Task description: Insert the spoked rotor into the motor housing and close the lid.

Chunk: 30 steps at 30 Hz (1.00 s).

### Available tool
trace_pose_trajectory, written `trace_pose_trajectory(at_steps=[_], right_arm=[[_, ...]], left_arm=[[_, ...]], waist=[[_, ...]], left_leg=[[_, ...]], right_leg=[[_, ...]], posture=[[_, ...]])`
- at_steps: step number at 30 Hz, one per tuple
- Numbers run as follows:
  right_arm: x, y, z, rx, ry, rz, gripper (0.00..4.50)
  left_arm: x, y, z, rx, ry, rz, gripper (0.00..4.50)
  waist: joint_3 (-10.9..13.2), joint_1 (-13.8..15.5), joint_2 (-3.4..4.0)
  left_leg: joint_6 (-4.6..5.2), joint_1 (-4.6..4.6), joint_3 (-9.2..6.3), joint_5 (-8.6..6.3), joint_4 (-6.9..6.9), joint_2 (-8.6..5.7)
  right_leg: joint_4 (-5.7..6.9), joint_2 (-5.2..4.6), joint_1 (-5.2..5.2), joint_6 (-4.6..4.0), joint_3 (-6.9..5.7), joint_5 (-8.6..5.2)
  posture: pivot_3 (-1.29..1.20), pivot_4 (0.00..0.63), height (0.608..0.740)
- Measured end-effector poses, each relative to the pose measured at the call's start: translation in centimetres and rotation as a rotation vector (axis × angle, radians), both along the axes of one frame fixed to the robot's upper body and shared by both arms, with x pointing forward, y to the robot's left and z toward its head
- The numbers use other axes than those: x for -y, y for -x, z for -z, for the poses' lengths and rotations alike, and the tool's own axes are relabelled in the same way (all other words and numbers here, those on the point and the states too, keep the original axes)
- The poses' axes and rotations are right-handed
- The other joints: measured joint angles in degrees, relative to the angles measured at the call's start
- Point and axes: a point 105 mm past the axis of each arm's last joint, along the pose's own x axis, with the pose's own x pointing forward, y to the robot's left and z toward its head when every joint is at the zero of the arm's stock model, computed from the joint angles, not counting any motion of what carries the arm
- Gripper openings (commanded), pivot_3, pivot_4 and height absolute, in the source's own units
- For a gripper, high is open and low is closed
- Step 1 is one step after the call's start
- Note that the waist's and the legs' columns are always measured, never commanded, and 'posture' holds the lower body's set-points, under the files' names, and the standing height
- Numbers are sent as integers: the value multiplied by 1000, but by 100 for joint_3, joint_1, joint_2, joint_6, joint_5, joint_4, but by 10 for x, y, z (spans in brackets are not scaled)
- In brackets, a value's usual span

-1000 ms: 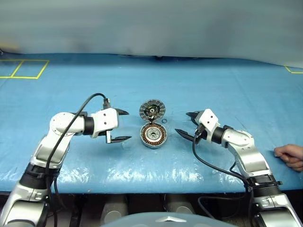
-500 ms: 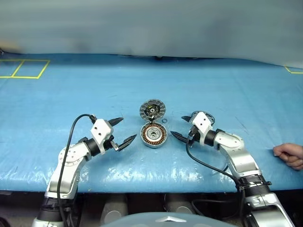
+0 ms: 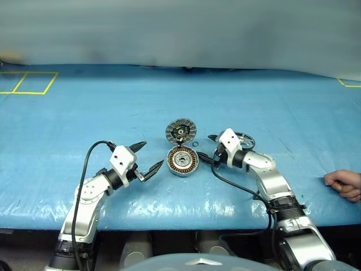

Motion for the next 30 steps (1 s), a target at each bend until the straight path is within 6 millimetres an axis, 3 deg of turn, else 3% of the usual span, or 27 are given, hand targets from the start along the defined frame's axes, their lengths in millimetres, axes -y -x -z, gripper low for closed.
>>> trace_pose_trajectory(at_steps=[9, 13, 22, 30], right_arm=[[-11, -10, 7, -31, -28, 0, 4500], [-14, -13, 9, -48, -51, 12, 3599], [-15, -13, 9, -52, -54, 12, 657], [-10, -9, 9, -34, -50, 34, 643]], left_arm=[[-2, 0, 2, -4, 0, -27, 4447], [-2, 1, 4, -11, 0, -31, 4500], [-3, 2, 7, -22, 0, -38, 4500], [-3, 3, 8, -22, 1, -47, 4500]], waist=[[0, -19, 1], [0, -27, 1], [0, -25, 1], [0, 3, 1]], left_leg=[[0, 1, -1, 0, -7, 1], [0, 1, -1, 0, -6, 1], [0, 1, -1, 0, -5, 1], [-1, -1, -1, 0, -6, 0]], right_leg=[[0, 1, -3, 1, 0, 2], [0, 1, -2, 1, -1, 1], [0, 1, -2, -2, 0, -1], [-7, -1, -2, -4, -1, -3]], posture=[[0, 150, 740], [0, 150, 740], [0, 150, 740], [0, 150, 740]])
